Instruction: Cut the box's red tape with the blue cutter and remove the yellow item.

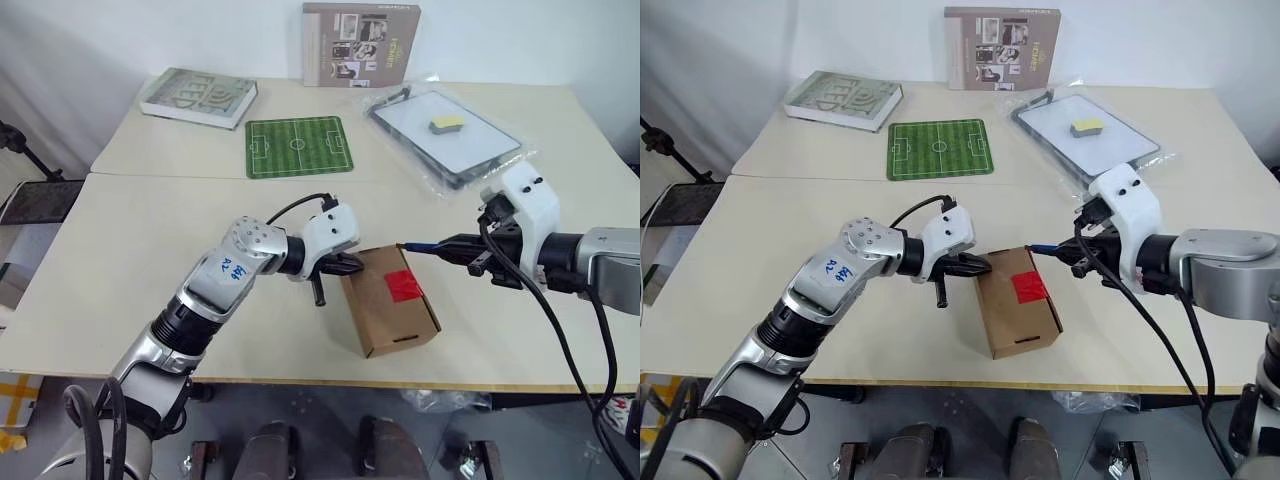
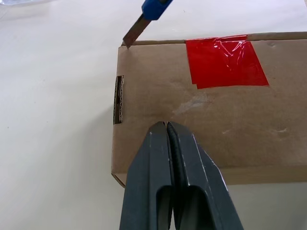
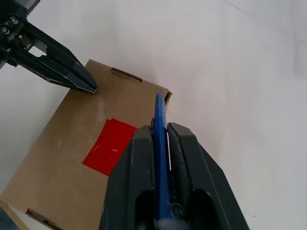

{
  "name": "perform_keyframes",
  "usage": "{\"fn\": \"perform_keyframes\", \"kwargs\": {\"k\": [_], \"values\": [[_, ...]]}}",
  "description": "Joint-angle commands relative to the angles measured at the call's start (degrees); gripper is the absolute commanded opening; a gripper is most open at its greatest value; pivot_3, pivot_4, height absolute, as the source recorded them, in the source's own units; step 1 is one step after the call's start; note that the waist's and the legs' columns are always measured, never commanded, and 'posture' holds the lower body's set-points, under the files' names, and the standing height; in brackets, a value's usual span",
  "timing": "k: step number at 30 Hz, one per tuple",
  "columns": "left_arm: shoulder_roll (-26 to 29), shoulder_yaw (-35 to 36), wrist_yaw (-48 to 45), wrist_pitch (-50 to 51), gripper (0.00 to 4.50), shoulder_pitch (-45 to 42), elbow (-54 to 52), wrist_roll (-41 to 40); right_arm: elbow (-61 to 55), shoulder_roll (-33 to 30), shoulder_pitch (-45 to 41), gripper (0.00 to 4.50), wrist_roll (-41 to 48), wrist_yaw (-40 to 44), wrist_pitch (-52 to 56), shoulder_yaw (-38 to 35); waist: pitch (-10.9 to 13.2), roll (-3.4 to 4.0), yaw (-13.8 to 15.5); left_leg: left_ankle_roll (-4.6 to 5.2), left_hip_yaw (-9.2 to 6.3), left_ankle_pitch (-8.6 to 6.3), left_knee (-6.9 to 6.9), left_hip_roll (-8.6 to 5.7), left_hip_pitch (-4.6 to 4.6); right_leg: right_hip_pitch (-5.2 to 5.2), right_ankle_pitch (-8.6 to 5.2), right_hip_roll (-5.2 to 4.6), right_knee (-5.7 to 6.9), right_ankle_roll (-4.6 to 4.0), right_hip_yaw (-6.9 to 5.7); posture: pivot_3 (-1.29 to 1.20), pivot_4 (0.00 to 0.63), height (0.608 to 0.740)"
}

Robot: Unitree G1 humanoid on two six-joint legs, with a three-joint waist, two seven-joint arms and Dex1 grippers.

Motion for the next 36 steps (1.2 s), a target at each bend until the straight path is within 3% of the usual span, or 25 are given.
{"fn": "perform_keyframes", "kwargs": {"k": [1,8,22,36], "values": [[0.65,-3.52,0.67,2.00,0.06,2.12,3.92,3.27,-0.59,-1.89,1.03,0.14,3.44,-2.19,-2.38,-1.53,0.00,0.00,0.02,0.01,0.01,0.00,0.00,-0.01,0.00,0.00,0.01,-0.01,-0.01,0.01,0.00,0.00,0.150,0.740],[0.37,-3.50,0.74,2.01,0.06,2.12,4.04,3.28,-1.02,-5.33,6.17,0.14,11.35,-8.42,-8.80,0.48,-0.03,-0.05,0.12,0.02,-0.01,0.01,0.00,-0.02,-0.01,0.04,0.03,-0.02,-0.08,0.03,-0.03,0.00,0.150,0.740],[0.21,-3.28,1.07,2.18,0.06,2.22,4.31,3.28,-2.46,-17.98,13.86,0.14,25.76,-16.78,-24.01,5.37,-0.06,-0.11,0.17,0.12,-0.01,0.00,0.00,-0.02,-0.04,0.11,0.13,-0.04,-0.29,0.09,-0.06,0.00,0.150,0.740],[0.61,-3.05,0.83,2.72,0.06,2.18,3.71,3.02,-2.54,-23.29,11.55,0.14,30.85,-17.06,-29.64,12.92,-0.06,-0.11,0.13,0.15,0.00,0.01,0.00,0.03,-0.12,0.10,0.29,-0.04,-0.75,0.07,-0.12,0.00,0.150,0.740]]}}
